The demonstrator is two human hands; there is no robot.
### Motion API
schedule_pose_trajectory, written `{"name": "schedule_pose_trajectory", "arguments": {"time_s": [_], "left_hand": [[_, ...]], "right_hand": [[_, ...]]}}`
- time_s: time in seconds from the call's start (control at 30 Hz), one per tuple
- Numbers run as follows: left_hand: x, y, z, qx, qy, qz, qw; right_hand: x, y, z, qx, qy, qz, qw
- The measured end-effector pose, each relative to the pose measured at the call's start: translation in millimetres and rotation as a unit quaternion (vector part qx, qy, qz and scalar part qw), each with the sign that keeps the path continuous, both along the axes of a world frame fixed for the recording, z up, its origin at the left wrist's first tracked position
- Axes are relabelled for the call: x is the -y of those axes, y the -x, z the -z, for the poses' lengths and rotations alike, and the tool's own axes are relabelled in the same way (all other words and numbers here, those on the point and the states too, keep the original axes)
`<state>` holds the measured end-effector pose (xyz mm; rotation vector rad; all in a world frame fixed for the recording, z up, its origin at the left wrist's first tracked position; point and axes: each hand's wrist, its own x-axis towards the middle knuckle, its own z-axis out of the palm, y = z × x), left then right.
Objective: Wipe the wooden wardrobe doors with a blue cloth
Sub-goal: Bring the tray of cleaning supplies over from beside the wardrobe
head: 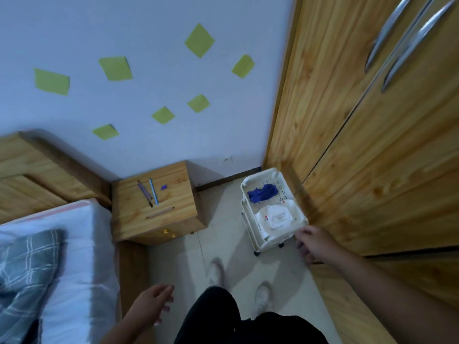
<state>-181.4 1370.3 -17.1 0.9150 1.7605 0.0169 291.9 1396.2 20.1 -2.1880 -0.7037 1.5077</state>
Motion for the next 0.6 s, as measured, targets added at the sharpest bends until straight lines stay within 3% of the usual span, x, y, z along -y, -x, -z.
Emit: {"name": "schedule_pose_trajectory", "arguments": {"time_s": [0.33,0.6], "left_hand": [[-220,-33,14,0.023,0.040,0.140,0.989],[-374,-140,2,0.034,0.059,0.364,0.929]], "right_hand": [[-74,18,11,-0.037,0.035,0.219,0.974],[-48,61,13,-0.091,0.066,0.405,0.907]]}}
